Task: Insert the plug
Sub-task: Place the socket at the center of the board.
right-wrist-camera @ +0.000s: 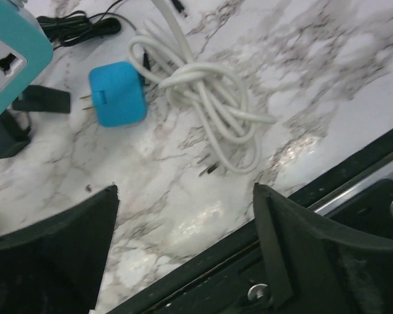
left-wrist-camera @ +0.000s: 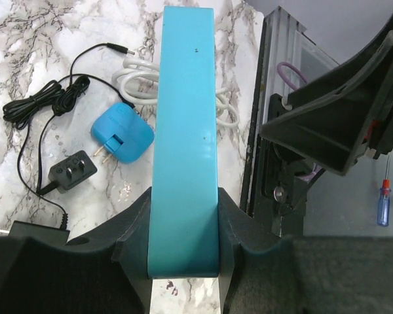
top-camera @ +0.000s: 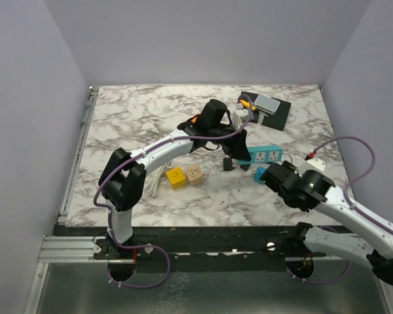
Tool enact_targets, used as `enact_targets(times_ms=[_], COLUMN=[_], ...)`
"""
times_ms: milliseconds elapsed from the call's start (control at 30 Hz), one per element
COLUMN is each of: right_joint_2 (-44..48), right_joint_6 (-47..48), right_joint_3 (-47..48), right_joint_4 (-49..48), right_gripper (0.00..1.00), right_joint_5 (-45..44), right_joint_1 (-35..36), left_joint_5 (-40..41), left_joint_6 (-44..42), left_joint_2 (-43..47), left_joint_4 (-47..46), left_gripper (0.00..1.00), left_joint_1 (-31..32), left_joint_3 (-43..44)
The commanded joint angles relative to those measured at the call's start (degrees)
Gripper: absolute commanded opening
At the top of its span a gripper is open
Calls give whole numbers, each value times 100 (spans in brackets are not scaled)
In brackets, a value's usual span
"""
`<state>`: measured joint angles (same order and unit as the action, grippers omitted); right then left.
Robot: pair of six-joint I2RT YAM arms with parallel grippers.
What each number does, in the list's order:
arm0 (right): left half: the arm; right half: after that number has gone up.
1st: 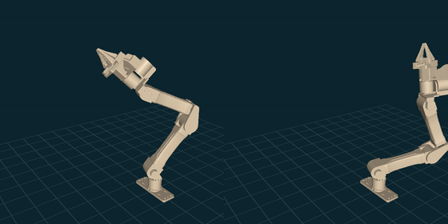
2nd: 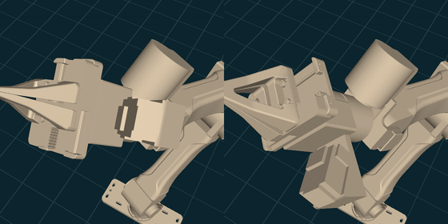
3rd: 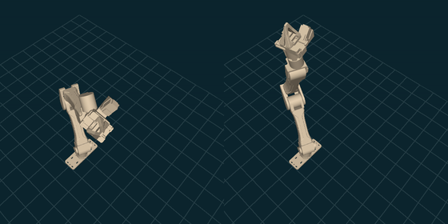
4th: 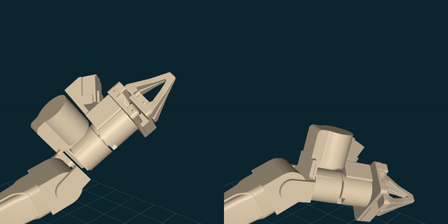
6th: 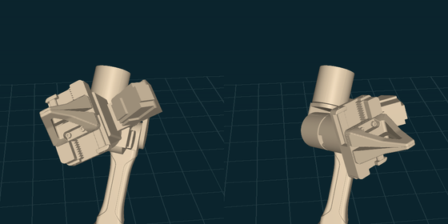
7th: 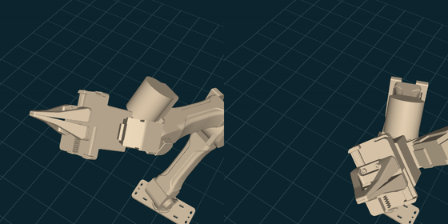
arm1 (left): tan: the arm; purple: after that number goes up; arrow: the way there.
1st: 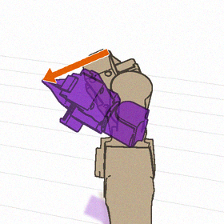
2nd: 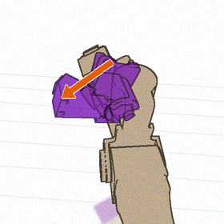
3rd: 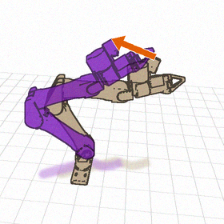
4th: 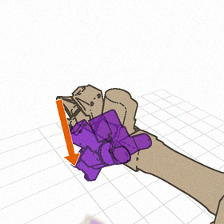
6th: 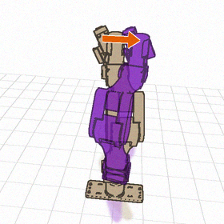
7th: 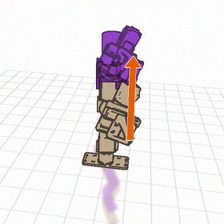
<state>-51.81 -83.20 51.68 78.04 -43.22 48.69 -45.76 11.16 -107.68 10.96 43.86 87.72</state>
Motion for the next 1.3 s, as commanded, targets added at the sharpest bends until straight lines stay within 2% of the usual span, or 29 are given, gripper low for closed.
enact_targets(times_ms=[0, 167, 333, 400, 567, 700, 867, 1000, 1267], right_joint_2=[854, 184, -575, -641, -764, -1119, -1432, -1343, -1165], right_joint_6=[-663, -1147, -1708, -1569, -442, 140, 304, 349, 1218], right_joint_3=[-860, -1238, -1369, -1547, -2000, -1937, -1634, -1533, -1520], right_joint_4=[-1073, -1198, -1309, -1659, -2813, -3214, -3085, -3018, -3485], right_gripper=[67, 29, 14, 12, 5, 1, 1, 5, 9], right_joint_5=[1062, 1125, 952, 965, 1555, 1681, 1339, 987, 625], right_joint_1=[23, 27, -21, -225, -1555, -2224, -2842, -3427, -4714], left_joint_5=[45, 218, 321, 343, 270, 128, -260, -516, -874], left_joint_6=[214, 119, 90, 73, -17, -191, -324, -464, -584], left_joint_2=[244, 513, 809, 904, 1118, 1260, 1163, 1002, 705], left_joint_4=[-288, -296, -244, -212, -34, 29, 77, 154, 212], left_gripper=[0, 0, 0, 0, 0, 0, 0, 0, 0], left_joint_1=[-5, -34, -218, -345, -653, -718, -581, -387, 39], left_joint_3=[189, -40, -372, -469, -771, -1046, -1206, -1240, -1131])
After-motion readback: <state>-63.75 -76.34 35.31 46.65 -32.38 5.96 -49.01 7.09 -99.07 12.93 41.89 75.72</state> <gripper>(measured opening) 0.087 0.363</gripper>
